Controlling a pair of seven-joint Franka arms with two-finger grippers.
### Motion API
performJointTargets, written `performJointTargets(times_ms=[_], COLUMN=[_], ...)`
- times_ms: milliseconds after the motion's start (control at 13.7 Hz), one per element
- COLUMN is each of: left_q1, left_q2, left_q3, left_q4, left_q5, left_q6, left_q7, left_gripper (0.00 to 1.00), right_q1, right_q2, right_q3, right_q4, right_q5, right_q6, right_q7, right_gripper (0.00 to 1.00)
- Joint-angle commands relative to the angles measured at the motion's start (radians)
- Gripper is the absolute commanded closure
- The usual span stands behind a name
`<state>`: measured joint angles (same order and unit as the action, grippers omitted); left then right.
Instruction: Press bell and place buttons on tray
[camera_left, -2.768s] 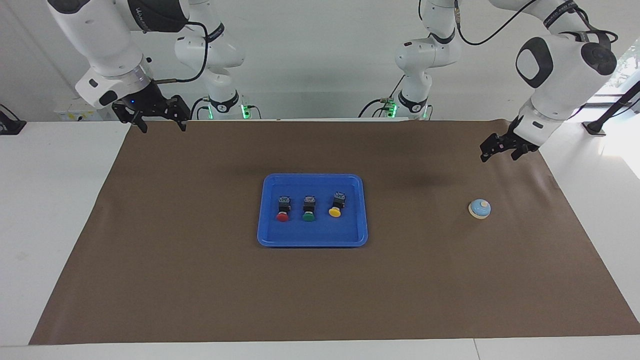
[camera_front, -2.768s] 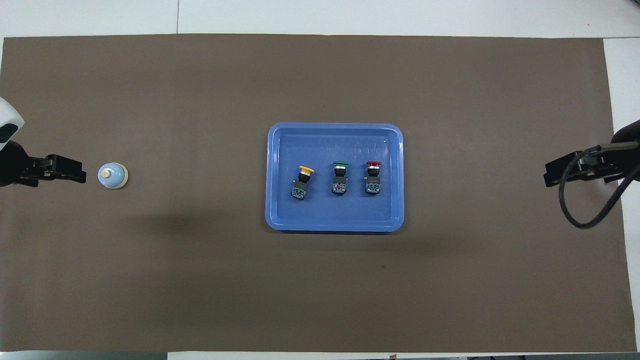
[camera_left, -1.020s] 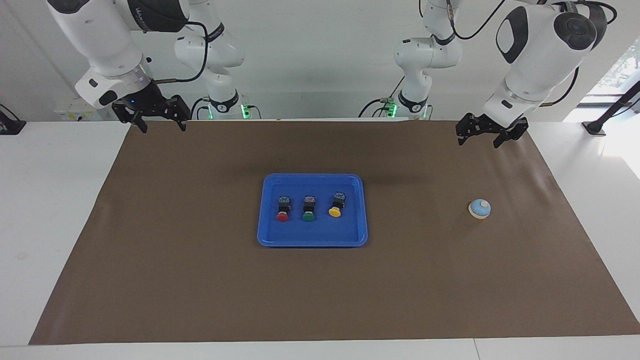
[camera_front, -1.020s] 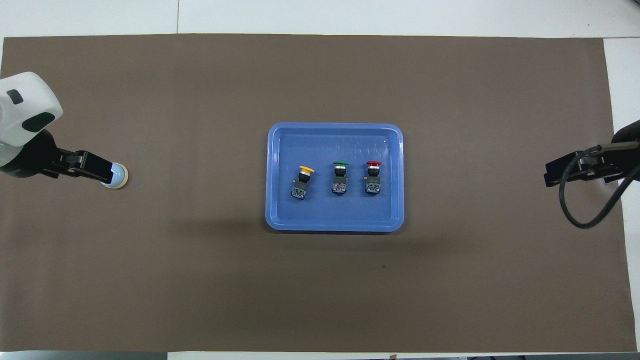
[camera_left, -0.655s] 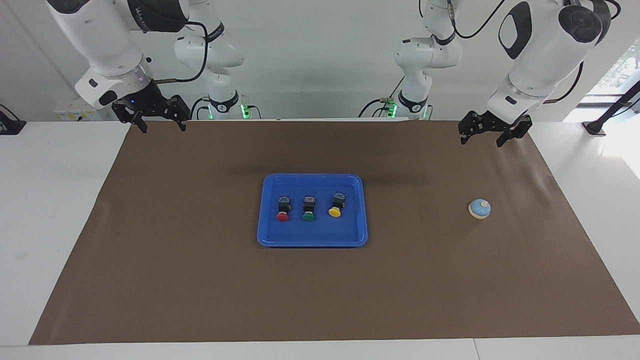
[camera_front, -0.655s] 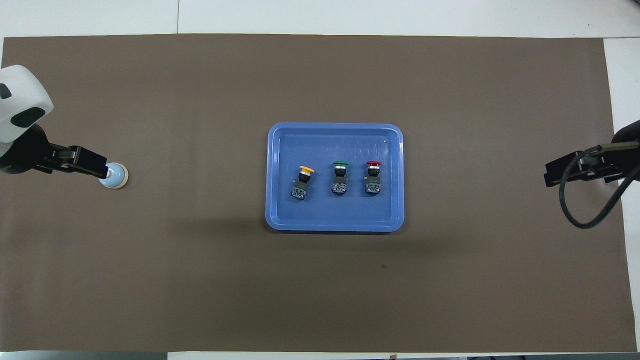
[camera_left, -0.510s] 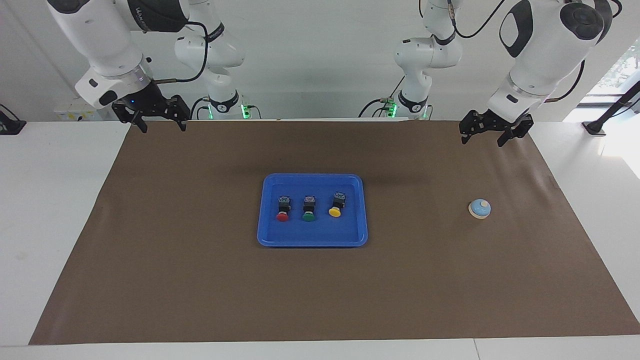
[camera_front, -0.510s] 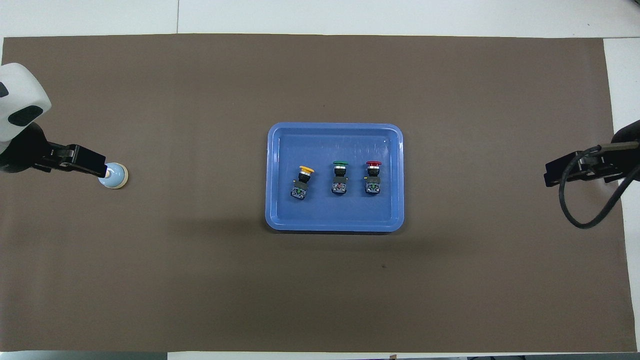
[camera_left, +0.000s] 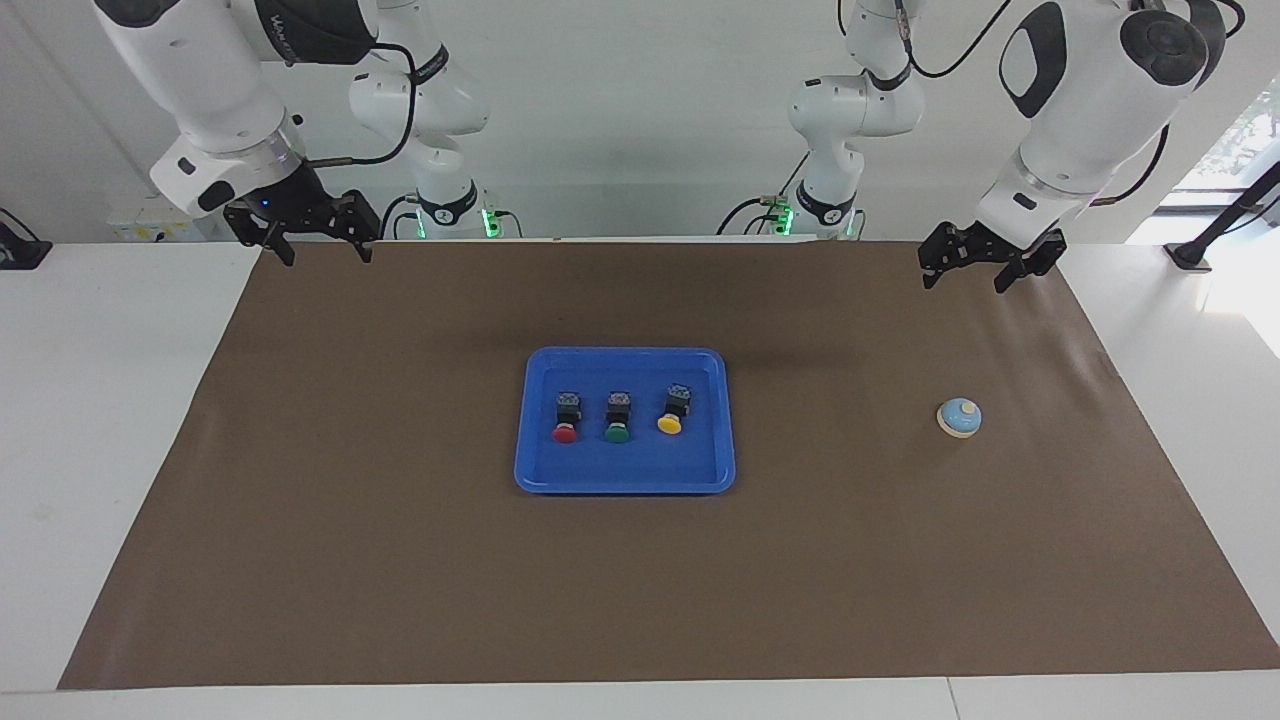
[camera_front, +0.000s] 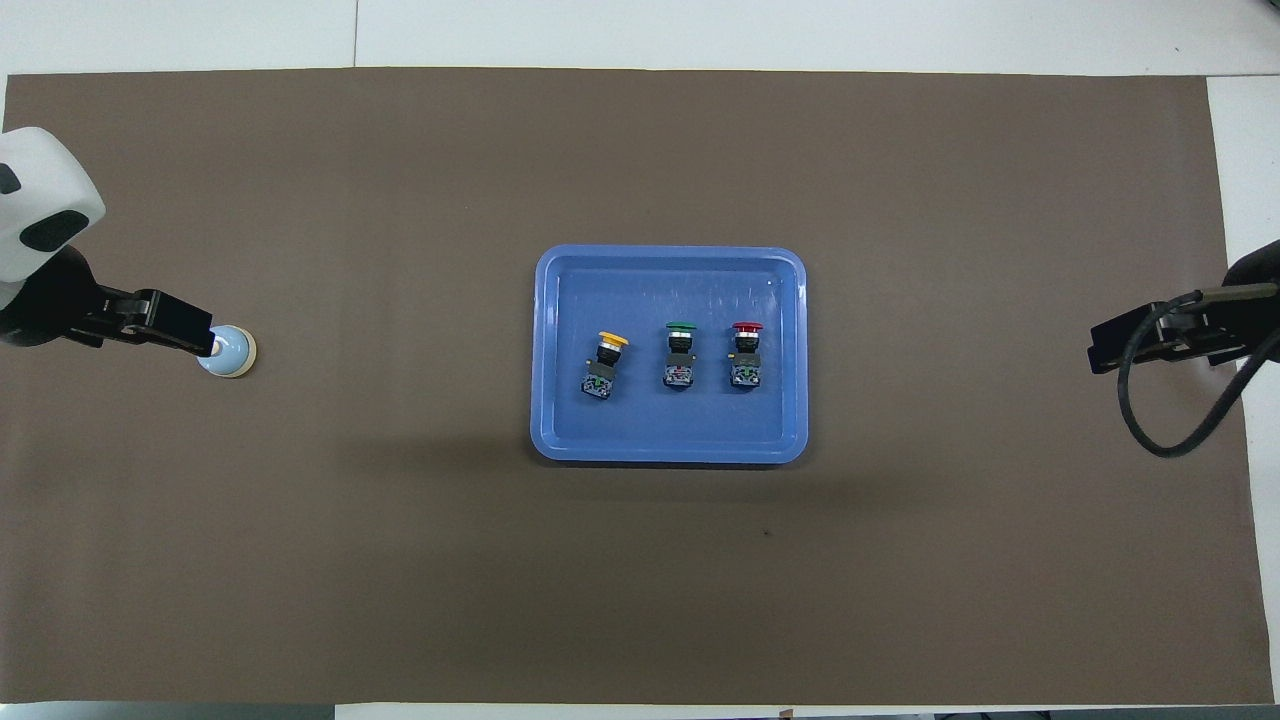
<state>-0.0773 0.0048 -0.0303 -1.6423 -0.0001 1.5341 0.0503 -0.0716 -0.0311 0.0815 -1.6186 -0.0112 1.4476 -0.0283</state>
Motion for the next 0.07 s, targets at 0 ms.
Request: performJointTargets(times_ms=[0], left_q1=[0.005], left_q2=[0.011], left_q3=[-0.007], left_q4=[0.021], left_q5=[0.023], left_q6=[-0.025], left_q7=[-0.023], left_gripper=[0.0], right_q1=[-0.008], right_q2=[-0.01], right_q3=[0.004], right_q4=[-0.006], right_q5=[-0.006], right_q6=[-0.013], right_q7=[-0.021], right_gripper=[0.0])
